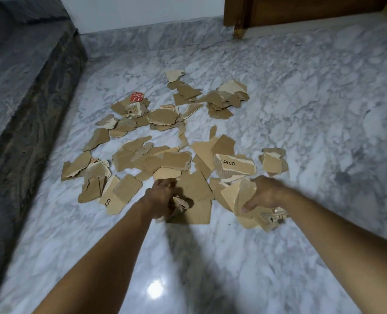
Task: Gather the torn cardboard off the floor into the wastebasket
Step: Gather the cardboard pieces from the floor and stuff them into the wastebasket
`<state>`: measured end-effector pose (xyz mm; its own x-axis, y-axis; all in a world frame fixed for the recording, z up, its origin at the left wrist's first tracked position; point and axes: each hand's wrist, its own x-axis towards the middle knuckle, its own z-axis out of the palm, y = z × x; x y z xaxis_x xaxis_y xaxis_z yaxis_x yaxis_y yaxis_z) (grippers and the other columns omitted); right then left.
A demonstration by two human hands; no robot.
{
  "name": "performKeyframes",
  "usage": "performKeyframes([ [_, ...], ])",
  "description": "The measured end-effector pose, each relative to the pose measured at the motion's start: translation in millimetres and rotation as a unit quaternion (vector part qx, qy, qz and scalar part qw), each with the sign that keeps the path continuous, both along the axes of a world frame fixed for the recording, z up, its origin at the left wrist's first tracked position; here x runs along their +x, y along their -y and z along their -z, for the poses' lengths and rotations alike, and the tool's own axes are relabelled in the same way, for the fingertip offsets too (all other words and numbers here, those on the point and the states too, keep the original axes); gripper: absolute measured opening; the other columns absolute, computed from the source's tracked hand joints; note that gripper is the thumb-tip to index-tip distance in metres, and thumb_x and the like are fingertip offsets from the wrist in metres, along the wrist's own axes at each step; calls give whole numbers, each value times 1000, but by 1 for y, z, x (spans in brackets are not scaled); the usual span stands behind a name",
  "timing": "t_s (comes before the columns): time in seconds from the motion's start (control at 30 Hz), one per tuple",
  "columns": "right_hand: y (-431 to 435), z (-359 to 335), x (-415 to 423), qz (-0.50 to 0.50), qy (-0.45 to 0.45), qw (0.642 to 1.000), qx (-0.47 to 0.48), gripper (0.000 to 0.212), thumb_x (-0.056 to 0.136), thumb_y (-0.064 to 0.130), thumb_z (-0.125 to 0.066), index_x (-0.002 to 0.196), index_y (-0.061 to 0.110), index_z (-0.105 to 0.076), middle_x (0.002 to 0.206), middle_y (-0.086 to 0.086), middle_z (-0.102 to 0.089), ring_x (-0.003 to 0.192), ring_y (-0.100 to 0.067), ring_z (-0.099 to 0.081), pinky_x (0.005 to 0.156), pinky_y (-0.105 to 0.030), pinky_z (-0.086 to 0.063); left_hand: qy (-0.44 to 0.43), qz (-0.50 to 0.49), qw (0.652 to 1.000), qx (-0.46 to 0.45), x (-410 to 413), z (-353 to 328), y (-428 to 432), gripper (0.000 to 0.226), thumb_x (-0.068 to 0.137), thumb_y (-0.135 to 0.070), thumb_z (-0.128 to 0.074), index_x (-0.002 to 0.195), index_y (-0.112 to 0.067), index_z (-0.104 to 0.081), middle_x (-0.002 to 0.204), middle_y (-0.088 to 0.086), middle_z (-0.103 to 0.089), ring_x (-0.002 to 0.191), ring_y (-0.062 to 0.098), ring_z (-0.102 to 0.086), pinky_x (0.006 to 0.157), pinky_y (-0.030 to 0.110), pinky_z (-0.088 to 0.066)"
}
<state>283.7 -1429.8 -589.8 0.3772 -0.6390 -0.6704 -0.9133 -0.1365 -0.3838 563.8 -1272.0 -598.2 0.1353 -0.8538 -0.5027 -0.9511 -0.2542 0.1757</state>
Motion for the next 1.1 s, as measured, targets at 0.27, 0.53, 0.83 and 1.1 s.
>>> performKeyframes([
  [0.27, -22, 19, -6, -21, 34, 998, -44, 95, 45, 45, -92, 129, 25, -53, 119, 4, -64, 109, -22, -63, 88, -35, -54, 72, -12, 997, -34, 2, 1, -13, 45, 82, -36, -68, 125, -34, -54, 124, 6, -39, 109, 29, -50, 88, 43, -48],
  [0.53, 1, -26, -14, -52, -50, 984, -162, 56, 60, 45, -87, 109, 28, -66, 108, 0, -70, 102, -25, -66, 79, -30, -50, -119, -140, 983, -32, 19, -42, -6, 38, 77, -23, -69, 110, -16, -51, 92, 8, -67, 81, 25, -62, 68, 33, -52],
  [0.83, -18, -15, 22, -188, -109, 945, -245, 33, 85, 14, -64, 118, 19, -60, 119, -5, -66, 110, -27, -65, 78, -31, -46, -74, -106, 990, 54, -9, -29, 58, 63, 79, -24, -71, 134, -18, -43, 116, 7, -62, 97, 21, -58, 77, 29, -52],
  [1.1, 41, -30, 33, -88, -75, 990, -79, 75, 51, 51, -92, 114, 21, -64, 103, -2, -71, 89, -22, -67, 70, -31, -55, 25, -54, 998, -14, -19, 19, 53, 71, 84, -51, -55, 143, -21, -31, 131, 15, -32, 111, 38, -41, 94, 48, -47],
])
